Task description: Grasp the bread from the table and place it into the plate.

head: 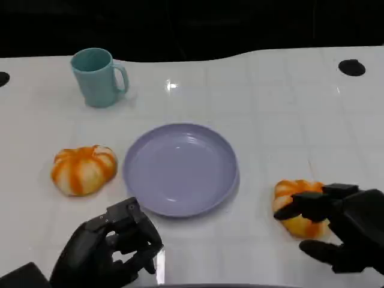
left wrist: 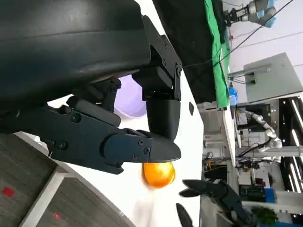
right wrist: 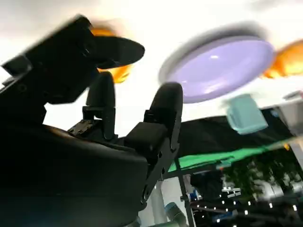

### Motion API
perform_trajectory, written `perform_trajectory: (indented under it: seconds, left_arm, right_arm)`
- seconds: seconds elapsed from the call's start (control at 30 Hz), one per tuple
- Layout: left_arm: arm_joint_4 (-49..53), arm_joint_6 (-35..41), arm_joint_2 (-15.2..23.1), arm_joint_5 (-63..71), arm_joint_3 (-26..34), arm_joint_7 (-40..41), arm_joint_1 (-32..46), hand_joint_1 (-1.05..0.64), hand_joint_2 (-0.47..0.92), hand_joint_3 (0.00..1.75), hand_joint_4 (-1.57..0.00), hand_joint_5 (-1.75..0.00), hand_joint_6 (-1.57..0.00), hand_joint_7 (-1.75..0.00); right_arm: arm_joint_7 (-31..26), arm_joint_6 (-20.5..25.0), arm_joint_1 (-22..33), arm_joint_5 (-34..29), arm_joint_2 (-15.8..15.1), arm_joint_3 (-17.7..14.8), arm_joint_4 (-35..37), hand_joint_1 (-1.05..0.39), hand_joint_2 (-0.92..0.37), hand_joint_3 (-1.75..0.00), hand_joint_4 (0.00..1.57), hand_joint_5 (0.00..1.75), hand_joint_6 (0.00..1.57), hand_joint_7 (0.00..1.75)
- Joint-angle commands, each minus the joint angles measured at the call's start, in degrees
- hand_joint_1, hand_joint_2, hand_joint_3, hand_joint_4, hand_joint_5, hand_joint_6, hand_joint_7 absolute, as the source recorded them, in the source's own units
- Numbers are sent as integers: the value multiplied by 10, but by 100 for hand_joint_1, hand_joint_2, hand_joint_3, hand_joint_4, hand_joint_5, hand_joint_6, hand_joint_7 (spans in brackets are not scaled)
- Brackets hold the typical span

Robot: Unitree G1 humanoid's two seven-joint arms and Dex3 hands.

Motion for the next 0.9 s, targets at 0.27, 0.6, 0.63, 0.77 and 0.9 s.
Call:
perform_trajectory:
  seconds: [0.27, 0.6, 0.63, 0.77, 0.9]
  left_arm:
    - [14, -8, 2, 1, 3, 2, -10, -51, 92, 31, -67, -175, -59, -154]
    - [13, -6, 0, 4, 2, 5, -9, -52, 92, 31, -67, -175, -59, -155]
    - [13, -6, 0, 5, 2, 5, -9, -52, 92, 31, -67, -175, -59, -155]
    - [15, -10, -2, 5, 2, 3, -9, -52, 92, 32, -67, -175, -58, -156]
    - [15, -10, -2, 5, 1, 2, -8, -53, 92, 32, -67, -175, -58, -156]
  right_arm:
    - [86, 109, -3, -102, -22, 5, -93, -60, -84, 0, 23, 33, 38, 0]
    - [108, 145, -41, -148, -16, 39, -50, -63, -82, 0, 10, 34, 26, 0]
    - [108, 146, -45, -149, -17, 42, -43, -62, -82, 0, 10, 35, 26, 0]
    - [115, 148, -68, -148, -21, 57, -4, -60, -82, 0, 8, 35, 24, 0]
    - [103, 144, -93, -151, -21, 75, 46, -61, -83, 0, 8, 36, 22, 0]
